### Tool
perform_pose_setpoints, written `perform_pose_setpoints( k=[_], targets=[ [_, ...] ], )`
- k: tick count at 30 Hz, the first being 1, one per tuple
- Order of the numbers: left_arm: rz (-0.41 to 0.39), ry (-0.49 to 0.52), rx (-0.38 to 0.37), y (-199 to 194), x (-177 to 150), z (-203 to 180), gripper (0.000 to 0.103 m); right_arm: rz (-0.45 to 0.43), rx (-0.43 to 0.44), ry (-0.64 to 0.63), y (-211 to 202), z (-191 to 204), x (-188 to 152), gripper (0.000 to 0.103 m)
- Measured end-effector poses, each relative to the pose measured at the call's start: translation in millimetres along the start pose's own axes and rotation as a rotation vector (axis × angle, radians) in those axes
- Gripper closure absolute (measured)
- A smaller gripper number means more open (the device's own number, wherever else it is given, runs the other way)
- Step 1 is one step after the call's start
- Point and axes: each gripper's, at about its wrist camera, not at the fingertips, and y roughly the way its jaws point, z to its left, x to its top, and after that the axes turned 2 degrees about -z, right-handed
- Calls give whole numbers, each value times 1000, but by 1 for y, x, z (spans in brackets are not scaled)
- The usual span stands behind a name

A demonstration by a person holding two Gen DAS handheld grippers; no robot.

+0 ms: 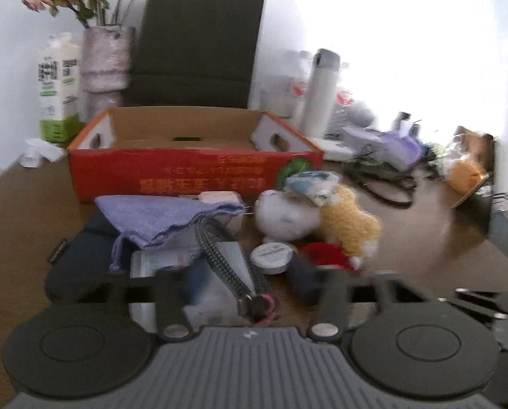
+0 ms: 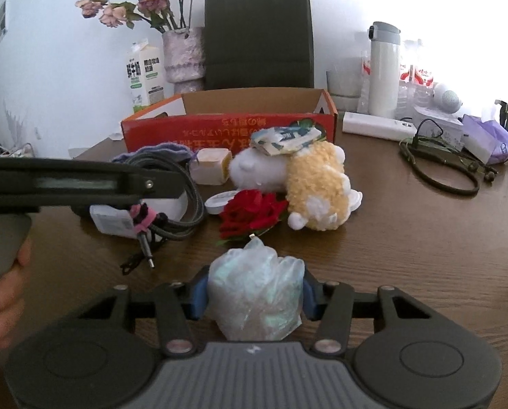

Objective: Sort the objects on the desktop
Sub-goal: 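Grasp the clear plastic bag with the right tool while the left tool grasps the braided cable, then carry the plastic bag and cable into the cardboard box and release both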

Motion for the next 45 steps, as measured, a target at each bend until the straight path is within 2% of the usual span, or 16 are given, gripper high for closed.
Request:
perform_pose_setpoints(
  k=[1, 4, 7, 9, 19, 22, 26, 30, 34, 39, 42, 44, 45],
  targets=[
    [-7, 11, 21, 2, -1, -2, 87, -4, 2, 4, -2, 0, -1, 53],
    [-25, -41, 2, -9, -4, 0, 94, -7, 15, 15, -9, -1, -6, 54],
    [-106, -27, 11, -34, 0, -4, 95, -29, 25, 19, -21, -1, -10, 55],
    [-141, -33, -20, -53, 3, -6, 95, -43, 19, 28, -30, -1, -12, 56],
    [-240, -43, -6, -144, 25, -5, 95, -196, 34, 26, -103, 8, -3, 59],
    [-258, -42, 6, -156, 37, 5, 95, -230, 58, 17, -116, 10, 10, 59],
    [-270, -37, 24, -153, 67, 28, 95, -268, 69, -25, -117, 12, 46, 59],
    [-243, -77, 18, -127, 109, 68, 95, -288, 83, -25, -98, 6, 97, 58],
    [-220, -50, 117, -68, 155, 100, 95, -248, 55, -30, -44, -4, 158, 59],
    [-101, -81, 148, 26, 200, 135, 95, -143, 39, -17, 50, -24, 238, 58],
    [-16, -106, 160, 82, 213, 152, 95, -74, -14, -37, 119, -35, 269, 58],
    [37, -145, 176, 120, 218, 164, 95, 1, -25, 3, 166, -45, 284, 58],
    [69, -120, 185, 138, 219, 166, 95, 37, -22, 25, 188, -50, 289, 58]
  ],
)
